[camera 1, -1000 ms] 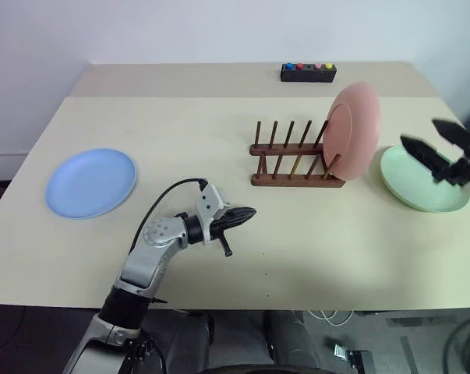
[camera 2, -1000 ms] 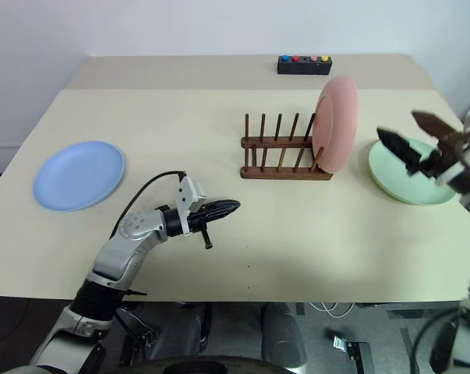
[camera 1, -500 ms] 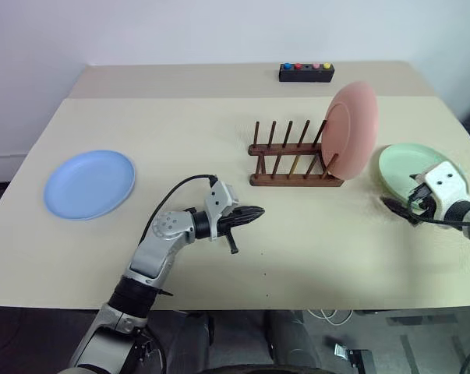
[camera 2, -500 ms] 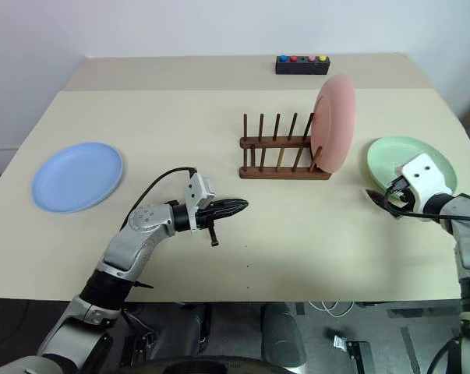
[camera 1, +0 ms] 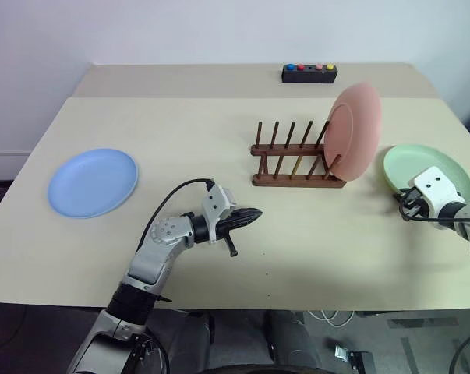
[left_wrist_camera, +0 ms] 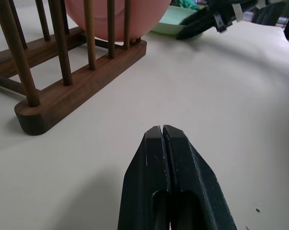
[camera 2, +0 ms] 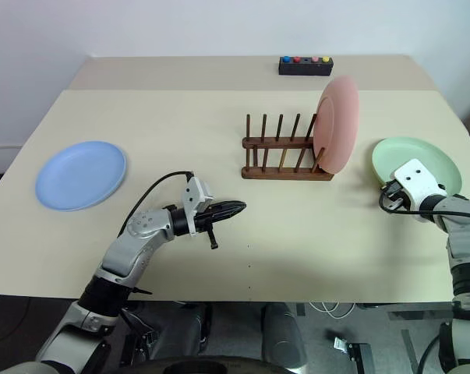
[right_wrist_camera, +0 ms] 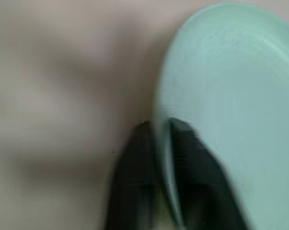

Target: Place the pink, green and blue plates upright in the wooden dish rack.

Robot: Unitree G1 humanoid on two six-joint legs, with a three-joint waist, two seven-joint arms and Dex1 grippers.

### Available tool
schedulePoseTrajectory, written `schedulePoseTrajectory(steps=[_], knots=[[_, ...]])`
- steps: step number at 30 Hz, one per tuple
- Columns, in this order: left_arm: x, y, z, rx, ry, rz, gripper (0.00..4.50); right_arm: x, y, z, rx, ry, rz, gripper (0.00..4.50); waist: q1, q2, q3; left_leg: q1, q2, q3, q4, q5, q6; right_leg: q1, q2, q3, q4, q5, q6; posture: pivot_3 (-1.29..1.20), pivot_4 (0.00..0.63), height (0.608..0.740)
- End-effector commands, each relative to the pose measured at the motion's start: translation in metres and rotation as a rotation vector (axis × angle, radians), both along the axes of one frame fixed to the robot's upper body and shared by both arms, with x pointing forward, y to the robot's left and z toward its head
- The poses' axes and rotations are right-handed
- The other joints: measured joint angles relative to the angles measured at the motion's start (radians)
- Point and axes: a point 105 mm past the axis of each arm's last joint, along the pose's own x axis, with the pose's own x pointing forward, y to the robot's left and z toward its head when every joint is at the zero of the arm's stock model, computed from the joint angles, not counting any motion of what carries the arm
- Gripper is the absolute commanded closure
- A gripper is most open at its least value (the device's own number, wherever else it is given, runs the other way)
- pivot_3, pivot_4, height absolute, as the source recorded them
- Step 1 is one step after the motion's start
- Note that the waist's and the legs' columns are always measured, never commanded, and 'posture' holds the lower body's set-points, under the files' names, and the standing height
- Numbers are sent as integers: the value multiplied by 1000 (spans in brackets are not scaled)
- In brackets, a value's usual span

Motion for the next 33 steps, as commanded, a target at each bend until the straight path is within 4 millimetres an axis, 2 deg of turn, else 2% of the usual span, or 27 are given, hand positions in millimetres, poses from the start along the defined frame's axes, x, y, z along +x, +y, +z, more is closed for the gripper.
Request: schedulePoseTrajectory(steps=[1,4,7,12,15,18,21,22,25,26,29,31,33], knots=[[-4,-2,11,-19,-43,-21,4500,-5,-6,11,-56,-44,-28,4479,1,0,0,0,0,0,0,0,0,0,0,0,0,0,0,0,150,734],[-4,-3,11,-17,-42,-26,4500,-6,-6,20,-100,-96,-40,4479,1,0,0,0,0,0,0,0,0,0,0,0,0,0,0,0,150,734],[-4,-4,11,-16,-43,-42,4500,-6,-22,56,-313,-309,-151,4479,1,1,0,-1,0,0,0,0,0,-1,0,0,0,0,0,0,150,734],[-2,-8,11,-13,-46,-71,4500,-8,-16,89,-418,-456,-115,4479,-2,1,0,-1,0,0,-1,0,0,-1,0,0,0,0,0,0,150,734],[0,-10,12,-12,-49,-80,4500,-8,-10,109,-411,-503,-89,4479,-2,1,0,-1,0,0,-1,0,0,-1,0,0,0,0,0,0,150,734],[1,-12,13,-13,-52,-87,4500,-9,0,156,-359,-692,-100,4479,-3,2,0,-1,0,0,-1,0,0,-1,0,0,0,0,0,0,150,734],[1,-12,13,-13,-55,-88,4500,-10,44,207,-128,-878,74,4479,-12,3,1,0,0,1,-1,0,0,-2,0,1,0,0,0,0,150,734],[1,-11,12,-13,-56,-86,4500,-12,58,218,-69,-912,140,4479,-15,4,1,0,0,0,-1,0,0,-2,0,1,1,0,0,0,150,734],[1,-9,12,-14,-57,-74,4500,-19,90,238,52,-959,293,4479,-18,2,1,-1,0,-2,-2,0,0,-1,1,-1,0,0,0,0,150,734],[1,-8,12,-14,-57,-68,4500,-23,106,244,125,-968,373,4479,-16,2,1,-1,0,-2,-2,0,0,-1,0,-1,0,0,0,0,150,734],[-1,-6,10,-15,-53,-51,4500,-35,148,253,330,-928,586,4479,-17,2,1,-1,0,-2,-1,0,0,0,0,-2,0,0,0,0,150,734],[-1,-5,10,-16,-52,-42,4500,-39,161,251,415,-884,660,4479,-14,2,1,-1,0,-2,-1,0,0,-1,0,-2,0,0,0,0,150,734],[-3,-2,9,-16,-49,-26,4500,-48,179,246,590,-794,786,4479,-11,2,1,-1,0,-3,-1,0,0,-1,0,-2,1,0,0,0,150,734]])
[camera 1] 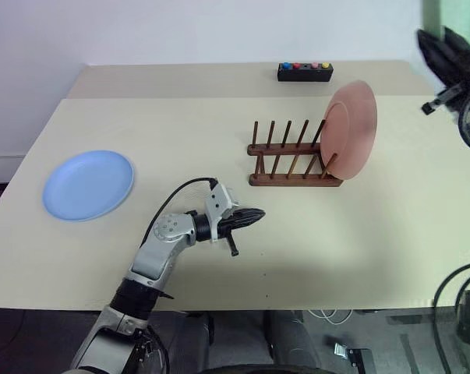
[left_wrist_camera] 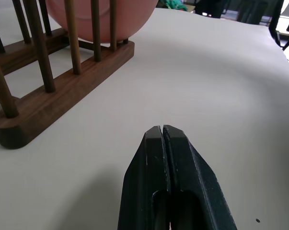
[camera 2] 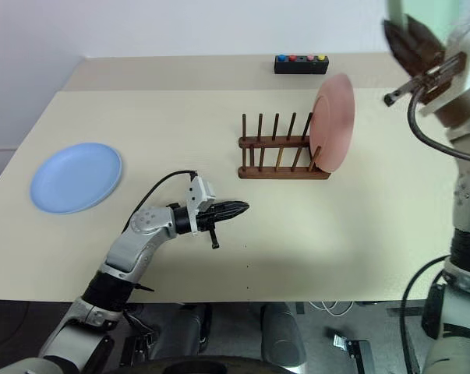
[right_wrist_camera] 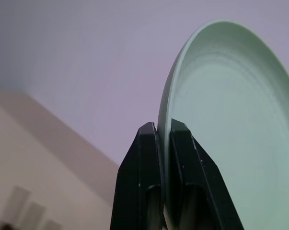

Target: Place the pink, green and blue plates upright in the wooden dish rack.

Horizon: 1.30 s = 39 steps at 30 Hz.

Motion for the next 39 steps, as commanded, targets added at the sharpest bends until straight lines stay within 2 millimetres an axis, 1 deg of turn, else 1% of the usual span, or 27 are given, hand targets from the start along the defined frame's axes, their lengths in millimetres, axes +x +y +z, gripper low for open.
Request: schedulePoseTrajectory(steps=[1,3,6,9,12,14,16,24,28,30,34,39], knots=[[-4,2,10,-15,-46,14,4500,-25,30,6,88,59,295,4479,5,0,0,0,0,0,0,0,0,0,0,0,0,0,0,0,150,734],[-5,5,10,-12,-44,25,4500,-30,38,1,120,119,385,4479,9,0,0,0,0,0,0,0,0,0,0,0,0,0,0,0,150,734],[-6,9,10,-8,-43,37,4500,-34,45,-7,219,233,518,4479,14,0,0,0,0,0,0,0,0,-1,0,0,0,0,0,0,150,734],[-6,10,10,-7,-43,44,4500,-27,44,-8,334,282,544,4479,15,0,0,0,0,0,0,0,0,0,0,0,0,0,-1,0,150,734],[-5,12,12,-5,-47,52,4500,-13,44,-19,503,381,576,4479,15,0,0,0,0,0,0,0,0,-1,0,0,0,-1,-1,0,150,734],[-4,13,12,-3,-47,58,4500,-1,42,-33,579,456,550,4479,15,0,0,0,0,0,0,0,0,-1,0,0,0,0,-1,0,150,734],[-4,14,12,-1,-46,61,4500,6,40,-41,615,497,521,4479,14,0,0,0,0,0,0,0,0,-1,0,0,0,0,-1,0,150,734],[-3,15,13,4,-44,61,4500,17,36,-56,689,577,464,4479,13,1,0,-1,0,1,0,0,0,-3,1,0,0,0,-1,0,150,734],[-3,14,13,6,-43,57,4500,23,36,-70,715,647,433,4479,12,1,0,-1,0,1,0,0,0,-3,1,0,1,0,-1,0,150,734],[-3,14,13,6,-42,58,4500,24,37,-72,733,668,434,4479,12,1,0,-1,0,1,0,0,0,-3,1,0,1,0,-1,0,150,734],[-3,14,12,7,-42,60,4500,33,33,-79,770,717,386,4479,12,1,0,-1,0,1,0,0,0,-3,1,0,1,0,-1,0,150,734],[-4,14,12,7,-42,60,4500,35,32,-84,767,744,364,4479,12,1,0,-2,0,1,-1,0,0,-3,1,0,1,0,-1,0,150,734]])
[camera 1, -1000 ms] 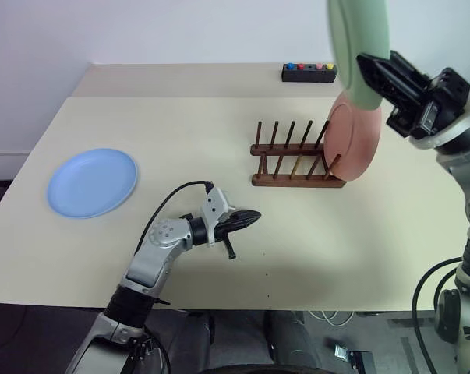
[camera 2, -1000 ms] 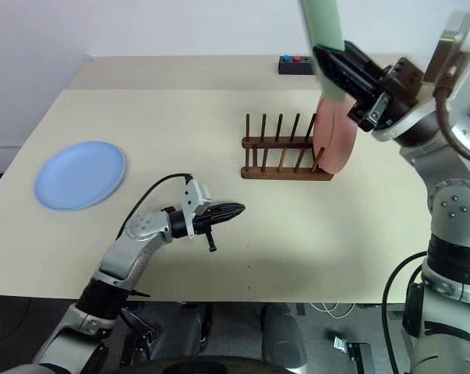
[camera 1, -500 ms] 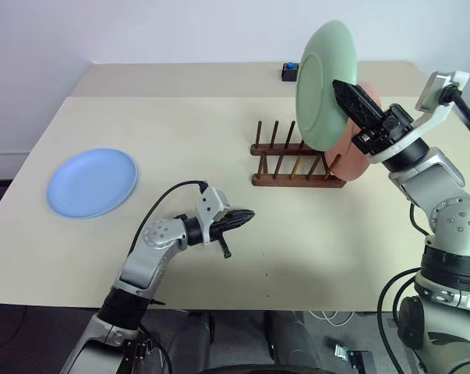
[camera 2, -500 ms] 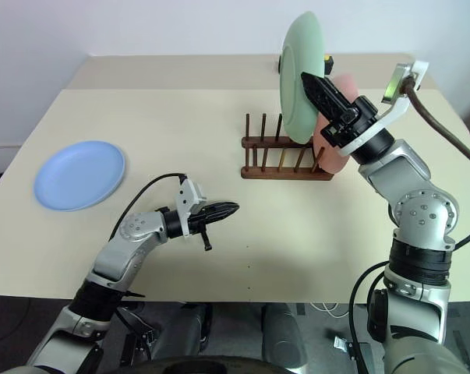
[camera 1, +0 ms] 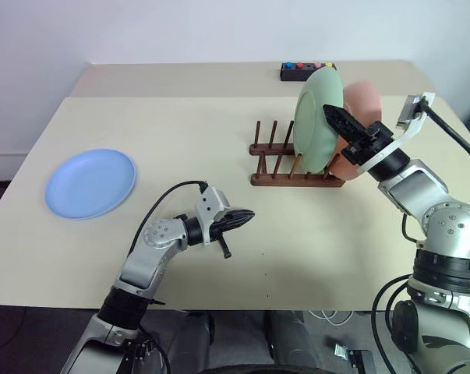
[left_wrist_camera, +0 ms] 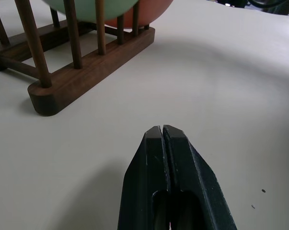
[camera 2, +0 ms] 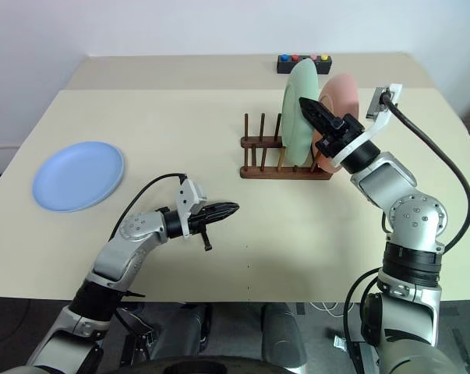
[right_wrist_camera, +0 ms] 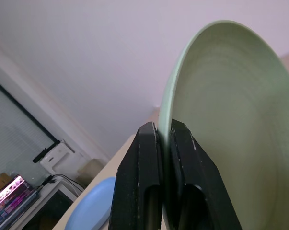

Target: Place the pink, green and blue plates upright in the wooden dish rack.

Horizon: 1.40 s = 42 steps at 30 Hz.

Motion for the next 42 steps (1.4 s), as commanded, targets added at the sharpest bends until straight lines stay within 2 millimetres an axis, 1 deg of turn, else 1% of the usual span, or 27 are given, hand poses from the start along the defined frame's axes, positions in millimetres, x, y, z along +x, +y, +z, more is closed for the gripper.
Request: schedulePoseTrajectory(steps=[1,4,5,9,14,17,18,22,24,26,28,29,31,32,33,34,35,37,39,42], knots=[[-1,-3,14,-23,-51,-12,4500,-3,-2,15,20,-48,0,4479,0,0,0,0,0,0,0,0,0,0,0,0,0,0,0,0,150,734],[-1,-4,14,-26,-51,-12,4500,-4,-2,17,16,-53,-2,3477,0,0,0,0,0,0,0,0,0,0,0,0,0,0,0,0,150,734],[-1,-4,14,-26,-51,-12,4500,-4,-2,17,11,-55,-3,3040,0,0,0,0,0,0,0,0,0,0,0,0,0,0,0,0,150,734],[-1,-4,14,-28,-50,-12,4500,-4,-1,21,-13,-76,-11,1043,-1,0,0,0,0,0,0,0,0,0,0,0,0,0,0,0,150,734],[-1,-5,14,-28,-51,-13,4500,-4,-1,25,-35,-92,-21,1043,0,0,0,0,0,0,0,0,0,0,0,0,0,0,0,0,150,734],[-1,-3,14,-29,-51,-11,4500,-10,-2,38,-234,-207,-75,1043,1,1,0,0,0,0,0,0,0,0,0,0,0,0,0,0,150,734],[0,-3,14,-30,-50,-10,4500,-13,-3,43,-276,-246,-83,1043,2,1,0,-1,0,0,0,0,0,-1,0,0,0,0,0,0,150,734],[-1,-3,14,-30,-49,-11,4500,-18,-3,51,-364,-332,-105,1043,0,0,0,-1,0,0,0,0,0,-1,0,0,0,0,0,0,150,734],[0,-3,14,-31,-49,-11,4500,-21,-1,55,-559,-476,-177,1043,-1,0,0,-1,0,0,0,0,0,-1,0,0,0,0,0,0,150,734],[1,-3,15,-31,-53,-9,4500,-26,4,63,-656,-602,-206,1043,-1,0,0,-1,0,1,0,0,0,-1,0,0,0,0,0,0,150,734],[2,-2,16,-32,-57,2,4500,-36,19,66,-675,-680,-124,1043,-2,0,0,-1,0,1,0,0,0,-1,0,0,-1,0,0,0,150,734],[4,1,18,-33,-63,17,4500,-42,33,63,-703,-718,-58,1043,-3,0,0,-1,0,1,0,0,0,-1,0,0,-1,0,1,0,150,734],[7,5,21,-40,-77,44,4500,-49,50,57,-743,-762,28,1043,-3,0,0,-1,0,0,0,0,0,-1,0,0,0,0,1,0,150,734],[8,6,23,-43,-83,54,4500,-51,55,55,-753,-771,51,1043,-2,0,0,-1,0,0,0,0,0,-1,0,0,0,0,1,0,150,734],[12,13,30,-73,-87,98,4500,-52,64,47,-781,-780,92,1043,-1,0,0,-1,0,0,0,0,0,-1,0,0,0,0,0,0,150,734],[21,28,43,-113,-98,192,4247,-52,78,35,-803,-777,156,1007,-2,0,1,-1,0,0,0,0,0,-1,0,0,0,0,1,0,150,734],[26,39,51,-140,-103,258,3951,-52,86,26,-818,-775,199,989,-3,-1,1,-1,0,0,1,0,0,-1,0,0,0,0,1,0,150,734],[32,69,71,-198,-139,394,3212,-49,99,10,-848,-767,251,989,-5,-1,1,-1,1,0,0,0,0,-1,0,0,0,0,0,0,150,734],[34,102,87,-203,-183,534,2148,-46,106,-1,-869,-760,285,989,-4,-2,2,-1,1,0,0,0,0,-1,0,0,0,0,0,0,150,734],[35,145,100,-141,-236,727,728,-44,112,-9,-873,-759,321,989,-2,-2,2,-1,1,0,0,0,0,-2,0,0,0,0,1,0,150,734]])
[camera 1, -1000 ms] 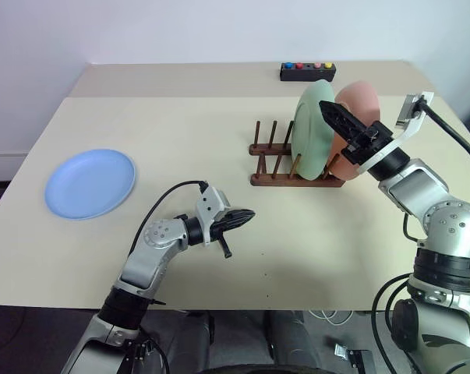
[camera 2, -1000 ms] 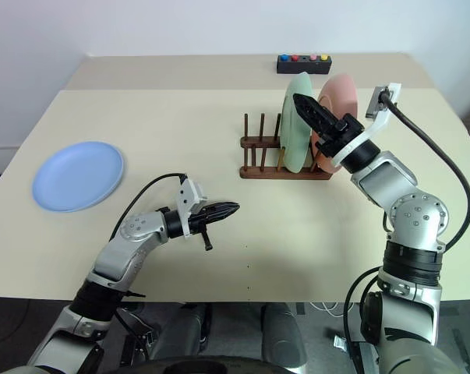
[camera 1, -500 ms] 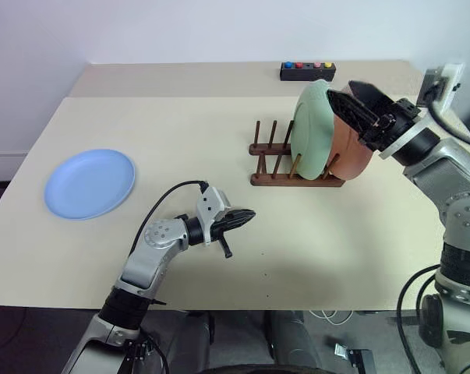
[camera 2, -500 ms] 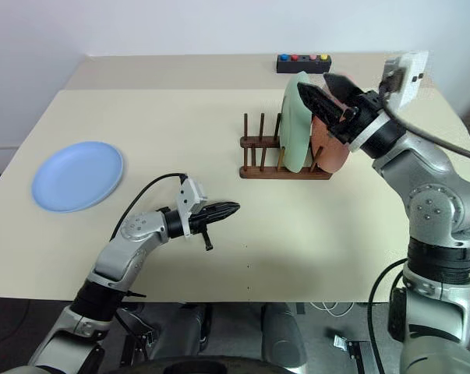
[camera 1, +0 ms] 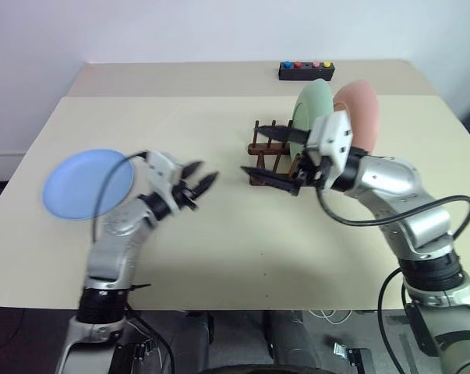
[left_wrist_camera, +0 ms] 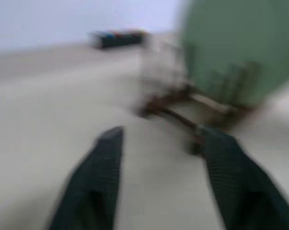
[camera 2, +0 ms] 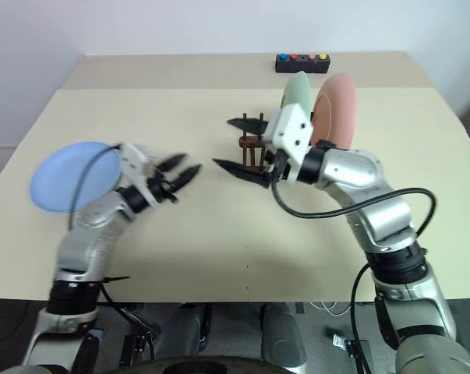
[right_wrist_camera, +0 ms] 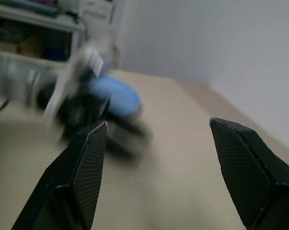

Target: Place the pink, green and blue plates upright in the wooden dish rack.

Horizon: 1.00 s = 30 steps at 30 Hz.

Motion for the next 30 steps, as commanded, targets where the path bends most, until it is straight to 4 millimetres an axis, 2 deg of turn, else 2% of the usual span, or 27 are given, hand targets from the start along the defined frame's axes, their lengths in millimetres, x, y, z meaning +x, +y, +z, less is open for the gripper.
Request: schedulePoseTrajectory(steps=[1,6,8,11,16,17,19,22,25,28,30], knots=[[0,57,23,34,-44,274,136,0,6,3,-9,-47,36,989,1,0,0,0,0,0,0,0,0,0,0,0,0,0,0,0,150,734],[-6,128,24,46,60,600,57,6,12,-9,-27,-28,53,989,2,-2,1,0,0,-1,1,0,0,1,0,-1,0,0,0,0,150,734],[-9,146,20,50,112,682,57,7,12,-13,-28,-20,56,989,1,-2,1,0,0,-1,0,0,0,0,0,-1,0,0,0,0,150,734],[-25,203,9,63,262,964,57,12,13,-24,-33,3,43,989,-1,-2,1,1,0,-1,0,0,0,0,0,-1,1,0,0,0,150,734],[-40,248,-9,7,432,1154,57,14,14,-28,-25,12,28,989,-6,-3,1,1,0,-1,-1,0,0,0,0,-1,1,0,0,0,150,734],[-42,257,-17,-71,470,1173,57,15,13,-30,-24,17,18,989,-5,-3,1,1,0,-1,-1,0,0,0,0,-1,1,0,0,0,150,734],[-41,263,-28,-151,516,1163,57,16,11,-33,-22,24,1,989,-2,-4,0,1,0,-1,-1,0,0,0,0,-2,1,0,0,0,150,734],[-30,255,-46,-189,574,1093,57,16,8,-36,-18,32,-19,989,0,-5,0,1,0,-2,-1,0,-1,0,0,-2,1,0,0,0,150,734],[-25,253,-52,-211,588,1083,57,16,7,-38,-18,33,-31,989,1,-7,0,1,0,-2,-1,1,-2,0,0,-2,1,1,-1,0,150,734],[-21,249,-54,-261,577,1063,950,17,5,-39,-17,35,-44,989,0,-8,0,1,0,-2,-1,1,-3,0,0,-3,1,1,-1,0,150,734],[-17,245,-52,-293,559,1050,1954,17,3,-40,-17,38,-52,989,0,-8,0,1,0,-2,-1,1,-3,0,0,-3,1,1,-1,0,150,734]])
